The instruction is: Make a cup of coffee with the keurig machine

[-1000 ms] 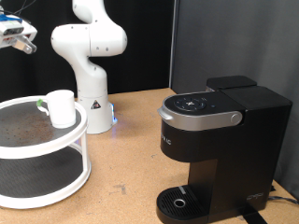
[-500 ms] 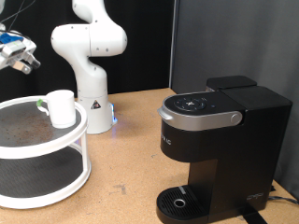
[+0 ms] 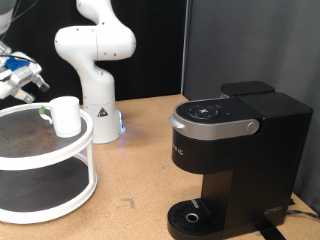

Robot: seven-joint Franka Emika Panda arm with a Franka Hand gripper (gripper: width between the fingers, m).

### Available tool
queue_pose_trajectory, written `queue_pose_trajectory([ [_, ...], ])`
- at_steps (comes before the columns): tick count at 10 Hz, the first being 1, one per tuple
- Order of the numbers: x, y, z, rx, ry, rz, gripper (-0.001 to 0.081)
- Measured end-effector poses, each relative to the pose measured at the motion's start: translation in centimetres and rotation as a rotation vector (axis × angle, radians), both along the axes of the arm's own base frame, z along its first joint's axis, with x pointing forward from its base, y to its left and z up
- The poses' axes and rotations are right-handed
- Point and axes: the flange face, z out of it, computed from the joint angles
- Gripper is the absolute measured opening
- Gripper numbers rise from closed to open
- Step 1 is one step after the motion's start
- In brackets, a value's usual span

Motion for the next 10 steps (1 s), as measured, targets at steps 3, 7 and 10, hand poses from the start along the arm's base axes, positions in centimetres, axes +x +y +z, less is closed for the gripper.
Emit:
queue_pose_trajectory([
  [3,0.5,0.6,-2.1,-0.015,0.0,0.01,0.0802],
  [7,0.9,1.4,-3.4,-0.005,0.003,0.017,0.0802],
  [10,1.0,1.7,-3.9,-0.005,0.009,0.011,0.0802],
])
